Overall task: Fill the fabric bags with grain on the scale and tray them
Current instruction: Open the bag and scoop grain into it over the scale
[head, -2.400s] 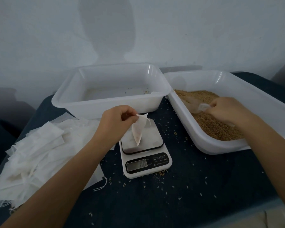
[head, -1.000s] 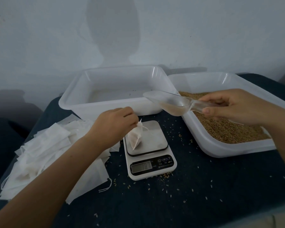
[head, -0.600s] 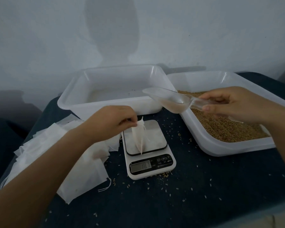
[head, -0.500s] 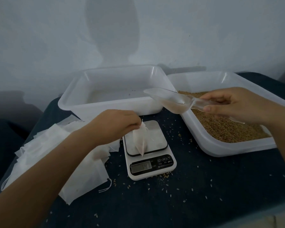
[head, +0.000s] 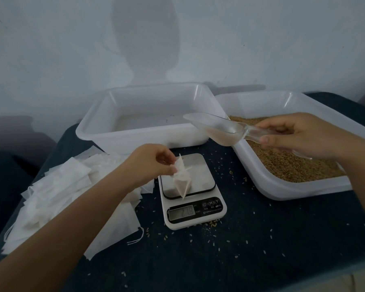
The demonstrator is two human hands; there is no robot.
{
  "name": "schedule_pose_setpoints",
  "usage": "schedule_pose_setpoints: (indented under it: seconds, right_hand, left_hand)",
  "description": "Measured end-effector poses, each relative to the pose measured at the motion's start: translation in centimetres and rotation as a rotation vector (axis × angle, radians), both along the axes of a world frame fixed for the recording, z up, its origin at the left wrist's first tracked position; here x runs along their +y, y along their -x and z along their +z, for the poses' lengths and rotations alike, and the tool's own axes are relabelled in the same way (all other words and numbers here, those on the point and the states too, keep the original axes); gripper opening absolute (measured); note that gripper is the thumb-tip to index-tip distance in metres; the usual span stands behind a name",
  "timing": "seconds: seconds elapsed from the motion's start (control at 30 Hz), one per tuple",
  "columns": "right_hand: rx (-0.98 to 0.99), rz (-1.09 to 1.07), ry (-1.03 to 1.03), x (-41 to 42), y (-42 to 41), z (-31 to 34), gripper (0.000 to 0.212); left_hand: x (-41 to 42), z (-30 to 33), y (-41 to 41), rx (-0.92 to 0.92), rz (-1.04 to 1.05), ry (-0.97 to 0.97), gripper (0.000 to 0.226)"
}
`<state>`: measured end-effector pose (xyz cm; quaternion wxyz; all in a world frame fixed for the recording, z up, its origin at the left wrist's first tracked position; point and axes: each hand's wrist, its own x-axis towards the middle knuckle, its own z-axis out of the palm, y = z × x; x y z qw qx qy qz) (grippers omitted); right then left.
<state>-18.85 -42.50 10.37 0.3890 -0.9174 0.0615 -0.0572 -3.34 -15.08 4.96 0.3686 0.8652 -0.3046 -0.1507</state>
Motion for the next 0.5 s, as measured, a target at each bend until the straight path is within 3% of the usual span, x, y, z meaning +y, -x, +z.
schedule_pose_setpoints:
  seconds: [0.1,0.23,0.33,0.4,0.5]
  right_hand:
    - [-0.004,0.001,0.004,0.2,0.0,0.0,0.039]
    - [-0.001,0.01,-0.009,0.6,-0.1,0.0,0.04]
    - [0.004,0.015,-0.006,0.8,-0.2,0.0,0.041]
    - [0.003,0.013,-0.003,0.8,-0.1,0.1,0.042]
    - [0.002,0.006,0.013,0.8,0.0,0.2,0.041]
  left_hand:
    - [0.1,0.0,0.1,0.138,0.073,0.086,0.029]
    - [-0.2,0.1,0.1,0.275,0.188,0.187,0.007]
    - [0.0,0.7,0.1,0.427,0.207,0.356,0.012]
    - [0.6,1.9,-0.5,0.417,0.201,0.448,0.019]
    - [1.2,3.8,-1.4,0.224,0.208,0.362,0.024]
